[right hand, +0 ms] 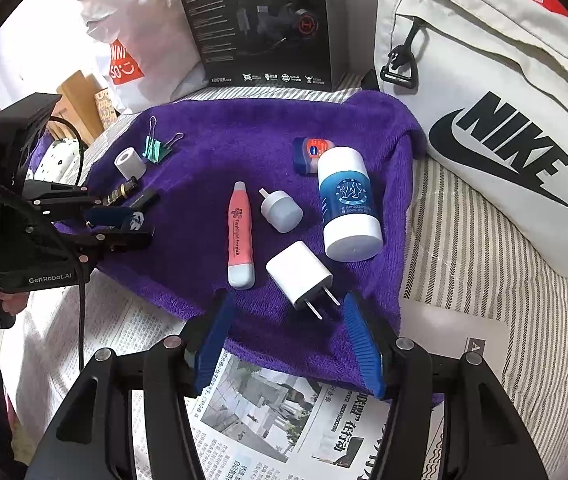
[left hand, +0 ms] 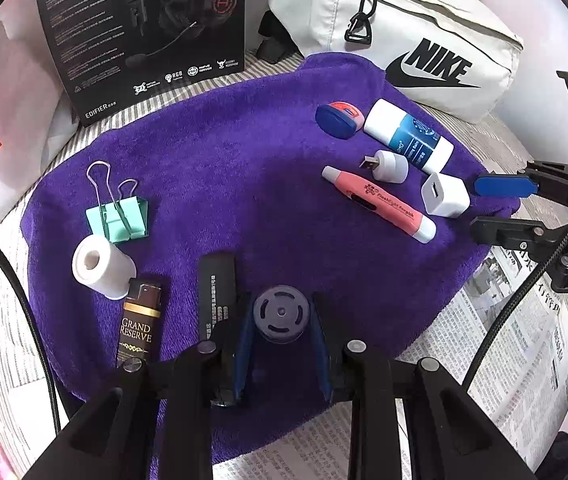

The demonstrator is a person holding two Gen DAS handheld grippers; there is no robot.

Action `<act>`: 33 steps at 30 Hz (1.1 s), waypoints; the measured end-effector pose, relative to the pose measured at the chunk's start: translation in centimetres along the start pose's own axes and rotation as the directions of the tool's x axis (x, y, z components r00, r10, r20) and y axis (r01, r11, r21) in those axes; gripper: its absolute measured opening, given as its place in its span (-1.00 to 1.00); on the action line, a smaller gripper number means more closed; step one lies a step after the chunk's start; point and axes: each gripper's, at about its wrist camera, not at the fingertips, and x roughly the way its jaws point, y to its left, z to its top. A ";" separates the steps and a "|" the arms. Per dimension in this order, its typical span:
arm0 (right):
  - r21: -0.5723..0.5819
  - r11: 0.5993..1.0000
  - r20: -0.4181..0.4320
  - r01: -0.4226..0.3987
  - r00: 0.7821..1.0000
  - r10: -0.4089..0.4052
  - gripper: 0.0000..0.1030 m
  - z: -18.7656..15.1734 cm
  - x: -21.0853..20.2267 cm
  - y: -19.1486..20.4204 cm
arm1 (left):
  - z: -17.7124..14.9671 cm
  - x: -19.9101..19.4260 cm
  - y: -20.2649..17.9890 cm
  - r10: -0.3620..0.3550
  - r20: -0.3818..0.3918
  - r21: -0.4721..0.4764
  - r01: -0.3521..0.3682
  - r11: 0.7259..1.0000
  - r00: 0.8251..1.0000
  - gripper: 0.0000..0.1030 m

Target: Organize rigid objects

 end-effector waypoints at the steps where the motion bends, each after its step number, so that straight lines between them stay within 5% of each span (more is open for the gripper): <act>1: 0.002 1.000 -0.001 0.003 1.000 -0.003 0.11 0.0 -0.1 0.0 | 0.0 0.0 0.0 -0.006 -0.005 -0.011 0.006 1.000 1.000 -0.50; 10: 0.021 0.999 -0.005 0.040 0.999 -0.040 0.16 -0.1 -0.5 0.5 | -1.1 -1.7 0.2 -0.010 0.010 -0.075 0.011 0.997 1.000 -0.28; 13: 0.032 0.999 -0.003 0.016 1.000 -0.016 0.45 -0.1 -0.4 0.8 | -1.5 -2.8 0.3 0.024 0.027 -0.094 -0.022 0.995 0.999 0.11; 15: 0.022 1.000 0.002 0.021 1.000 -0.021 0.57 -0.2 -0.2 1.4 | -1.9 -3.5 0.8 0.051 0.034 -0.124 -0.046 0.991 0.998 0.62; 16: 0.011 0.999 0.003 0.035 0.999 -0.035 0.61 -0.2 -0.1 1.7 | -2.3 -3.8 1.0 0.036 0.038 -0.134 -0.030 0.991 0.999 0.66; 20: 0.026 0.999 0.006 0.041 0.999 -0.041 0.67 -0.2 0.2 2.3 | -3.8 -5.0 1.4 0.020 0.054 -0.161 -0.011 0.987 0.998 0.66; 28: 0.084 0.993 0.012 0.077 0.997 -0.078 1.00 -0.7 -1.4 3.4 | -6.8 -6.9 2.4 0.120 0.053 -0.257 -0.103 0.961 0.991 0.66; 33: 0.117 0.983 0.038 0.143 0.988 -0.149 1.00 -1.6 -4.0 4.0 | -8.2 -8.0 3.1 0.145 0.056 -0.343 -0.117 0.932 0.988 0.66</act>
